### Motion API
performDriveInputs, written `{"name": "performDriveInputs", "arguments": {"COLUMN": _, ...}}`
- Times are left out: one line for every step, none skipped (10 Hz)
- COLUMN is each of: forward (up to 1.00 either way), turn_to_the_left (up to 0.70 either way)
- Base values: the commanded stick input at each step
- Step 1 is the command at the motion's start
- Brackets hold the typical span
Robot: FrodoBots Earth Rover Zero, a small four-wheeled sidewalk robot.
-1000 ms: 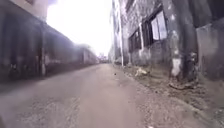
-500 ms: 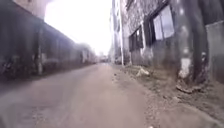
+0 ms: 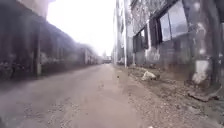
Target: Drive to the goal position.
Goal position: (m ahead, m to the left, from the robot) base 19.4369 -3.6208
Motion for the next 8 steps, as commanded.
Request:
{"name": "performDriveInputs", "arguments": {"forward": 0.50, "turn_to_the_left": 0.01}}
{"name": "performDriveInputs", "arguments": {"forward": 0.50, "turn_to_the_left": 0.01}}
{"name": "performDriveInputs", "arguments": {"forward": 0.50, "turn_to_the_left": 0.01}}
{"name": "performDriveInputs", "arguments": {"forward": 0.50, "turn_to_the_left": 0.01}}
{"name": "performDriveInputs", "arguments": {"forward": 0.50, "turn_to_the_left": 0.01}}
{"name": "performDriveInputs", "arguments": {"forward": 0.50, "turn_to_the_left": 0.01}}
{"name": "performDriveInputs", "arguments": {"forward": 0.50, "turn_to_the_left": 0.01}}
{"name": "performDriveInputs", "arguments": {"forward": 0.50, "turn_to_the_left": 0.01}}
